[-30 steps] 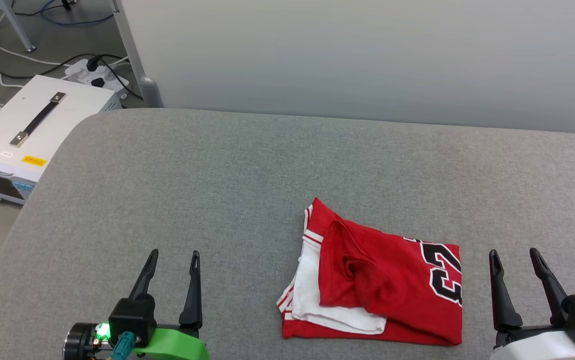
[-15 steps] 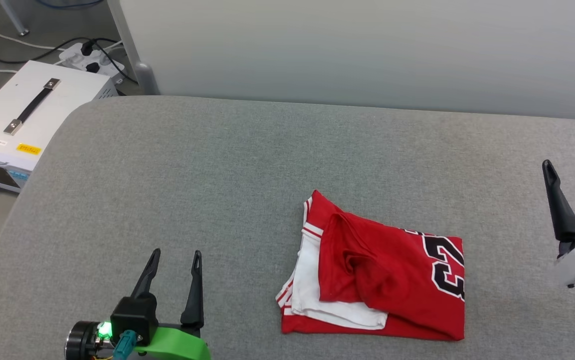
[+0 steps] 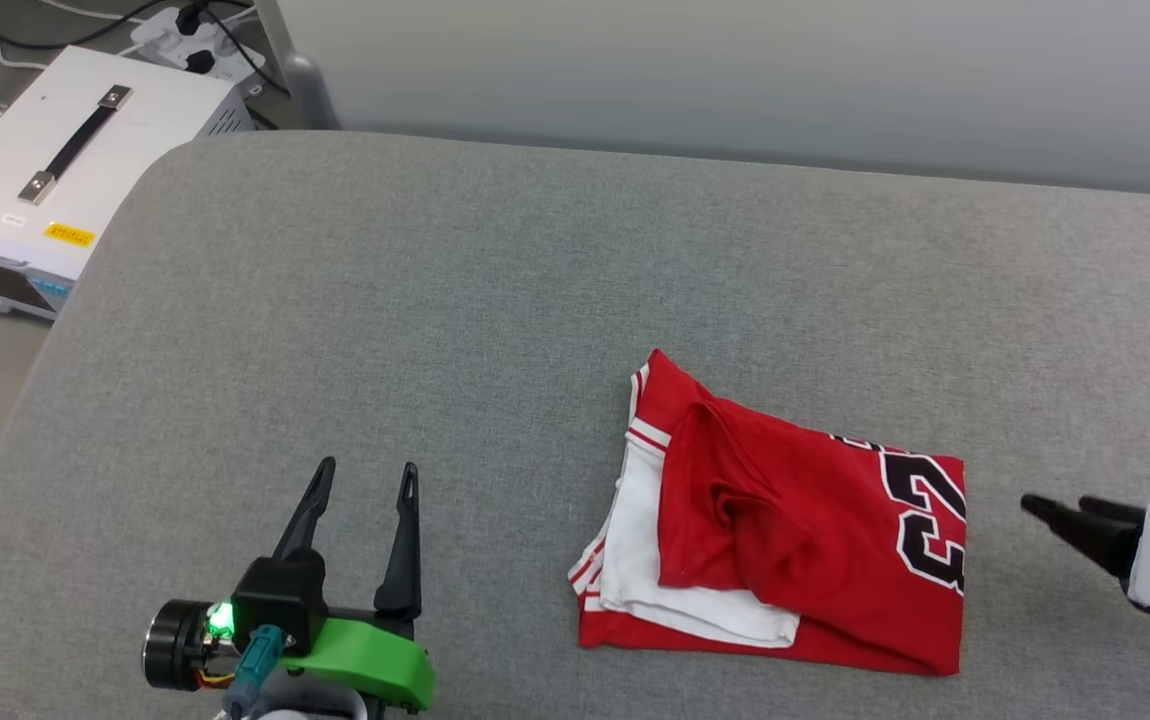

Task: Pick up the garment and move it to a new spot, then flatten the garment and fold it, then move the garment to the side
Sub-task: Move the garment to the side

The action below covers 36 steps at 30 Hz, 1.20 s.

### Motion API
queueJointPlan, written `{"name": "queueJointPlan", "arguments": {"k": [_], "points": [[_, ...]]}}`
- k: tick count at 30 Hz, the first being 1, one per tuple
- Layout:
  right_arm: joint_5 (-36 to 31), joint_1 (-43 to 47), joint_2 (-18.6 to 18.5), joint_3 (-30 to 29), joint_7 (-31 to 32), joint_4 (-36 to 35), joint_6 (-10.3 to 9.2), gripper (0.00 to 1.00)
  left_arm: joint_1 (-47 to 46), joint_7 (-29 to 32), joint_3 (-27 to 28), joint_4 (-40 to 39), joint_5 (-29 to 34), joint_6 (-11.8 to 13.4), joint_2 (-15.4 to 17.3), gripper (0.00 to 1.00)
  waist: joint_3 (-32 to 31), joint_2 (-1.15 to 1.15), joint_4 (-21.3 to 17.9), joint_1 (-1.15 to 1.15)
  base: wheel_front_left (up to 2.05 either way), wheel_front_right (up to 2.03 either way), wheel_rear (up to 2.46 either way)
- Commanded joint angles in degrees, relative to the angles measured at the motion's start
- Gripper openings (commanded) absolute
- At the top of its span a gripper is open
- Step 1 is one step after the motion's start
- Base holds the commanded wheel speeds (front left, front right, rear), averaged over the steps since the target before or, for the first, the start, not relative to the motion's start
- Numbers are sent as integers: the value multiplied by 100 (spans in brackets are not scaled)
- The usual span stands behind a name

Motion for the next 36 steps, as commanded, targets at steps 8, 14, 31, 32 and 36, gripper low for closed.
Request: {"name": "queueJointPlan", "arguments": {"k": [8,14,31,32,36], "points": [[455,50,456,176,375,487,-5,100,-272,-34,-116,40,-70,15,-30,100,401,0,309,0,0,0,0],[524,-132,722,471,291,762,-5,100,-399,-34,-184,63,-100,34,-34,100,578,0,422,0,0,0,0],[404,-564,256,1394,-1104,414,-5,0,-389,-34,-217,151,-120,83,-37,100,462,0,258,0,0,0,0],[343,-628,177,1458,-1229,333,-5,0,-373,-34,-210,151,-122,81,-37,100,433,0,188,0,0,0,0],[94,-852,-184,1688,-1544,71,-5,0,-316,-34,-169,138,-126,84,-37,100,342,0,-138,0,0,0,0]]}}
